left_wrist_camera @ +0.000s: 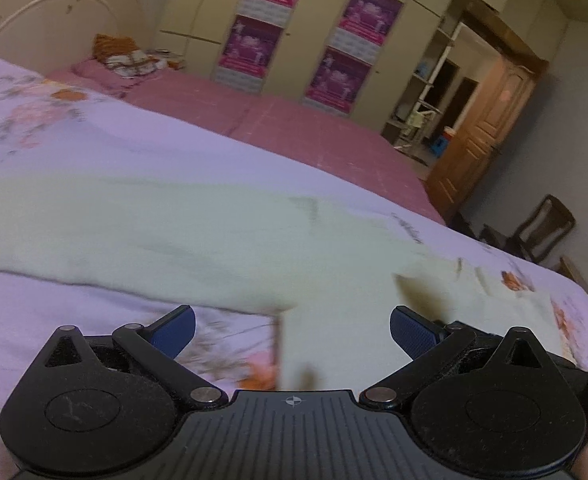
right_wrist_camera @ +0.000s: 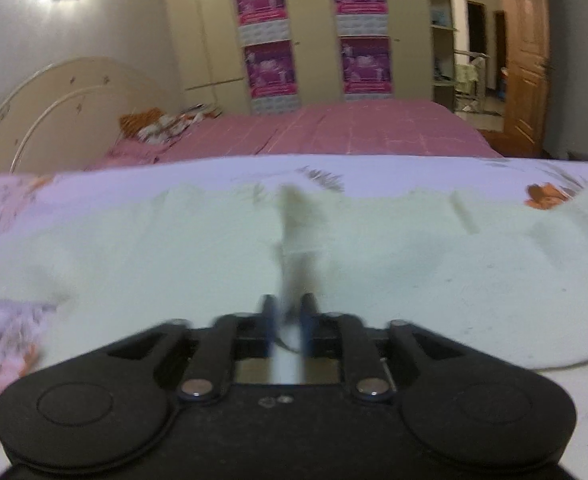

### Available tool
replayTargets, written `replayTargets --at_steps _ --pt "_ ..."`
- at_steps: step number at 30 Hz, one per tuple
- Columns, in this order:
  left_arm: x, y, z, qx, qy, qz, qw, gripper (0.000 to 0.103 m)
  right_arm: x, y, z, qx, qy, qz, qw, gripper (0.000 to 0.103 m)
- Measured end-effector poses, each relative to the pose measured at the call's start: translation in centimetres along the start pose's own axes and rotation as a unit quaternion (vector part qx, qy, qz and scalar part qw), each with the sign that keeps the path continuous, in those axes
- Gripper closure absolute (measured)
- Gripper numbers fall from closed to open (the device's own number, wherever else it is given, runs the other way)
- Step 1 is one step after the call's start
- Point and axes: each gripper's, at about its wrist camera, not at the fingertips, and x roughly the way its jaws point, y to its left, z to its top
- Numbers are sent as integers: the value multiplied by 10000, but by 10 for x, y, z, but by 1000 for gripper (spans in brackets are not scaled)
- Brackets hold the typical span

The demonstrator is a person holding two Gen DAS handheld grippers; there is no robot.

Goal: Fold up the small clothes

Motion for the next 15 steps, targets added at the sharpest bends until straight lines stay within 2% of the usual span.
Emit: replayTargets --at_steps 1,4,10,11,13,15 --pt "3 -8 -1 19 12 -51 10000 0 -6 3 0 -90 -71 14 9999 67" --pt "21 -27 0 3 128 -294 9995 0 -32 -10 -1 -28 -299 -38 9995 66" --pt "73 -64 -7 -345 690 -844 9934 1 -67 -79 -11 1137 -381 -215 9925 68" --pt "82 -71 -10 -382 762 -913 9922 7 -71 -88 -13 1271 -401 -259 9907 68" --pt "96 -86 -14 -285 854 -882 9920 32 -77 -103 -14 1437 -438 -335 9881 68" --pt "103 -97 -17 -302 851 -912 9917 37 -81 -117 -17 1555 -459 -385 9860 68"
